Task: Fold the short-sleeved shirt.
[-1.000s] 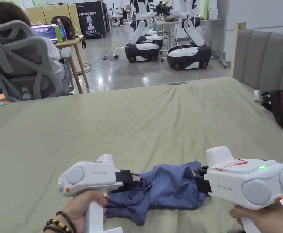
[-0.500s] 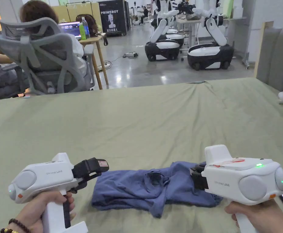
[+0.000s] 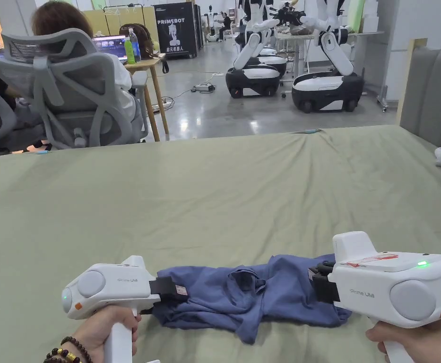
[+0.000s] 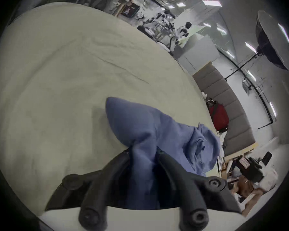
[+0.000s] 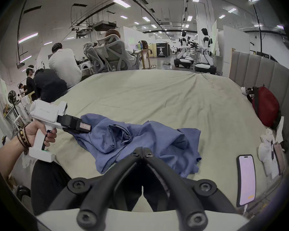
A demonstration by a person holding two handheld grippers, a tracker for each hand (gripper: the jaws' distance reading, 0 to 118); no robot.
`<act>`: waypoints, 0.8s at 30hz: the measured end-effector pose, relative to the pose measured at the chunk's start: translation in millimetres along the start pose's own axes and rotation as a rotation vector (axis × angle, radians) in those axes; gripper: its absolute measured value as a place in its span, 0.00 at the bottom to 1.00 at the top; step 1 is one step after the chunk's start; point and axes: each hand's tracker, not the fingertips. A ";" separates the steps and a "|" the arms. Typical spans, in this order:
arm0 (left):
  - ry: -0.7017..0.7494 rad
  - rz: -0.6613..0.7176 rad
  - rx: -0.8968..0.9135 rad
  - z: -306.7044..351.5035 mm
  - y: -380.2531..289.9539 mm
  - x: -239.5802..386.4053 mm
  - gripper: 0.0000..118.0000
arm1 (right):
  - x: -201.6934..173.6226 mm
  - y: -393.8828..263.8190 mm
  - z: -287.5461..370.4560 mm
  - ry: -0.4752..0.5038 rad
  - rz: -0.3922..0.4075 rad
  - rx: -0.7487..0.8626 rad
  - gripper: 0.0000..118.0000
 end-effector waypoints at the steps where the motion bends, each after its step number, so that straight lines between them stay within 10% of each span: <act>1: 0.003 -0.011 0.003 4.3 0.8 -0.6 0.12 | 0.7 0.1 1.1 0.001 0.001 -0.001 0.00; 11: 0.173 0.149 0.165 100.0 7.0 -66.2 0.09 | -1.2 2.5 -0.7 0.010 -0.005 0.015 0.00; 24: -0.132 0.022 0.195 104.8 8.6 55.9 0.09 | -7.4 -0.1 -6.5 0.036 -0.001 0.012 0.00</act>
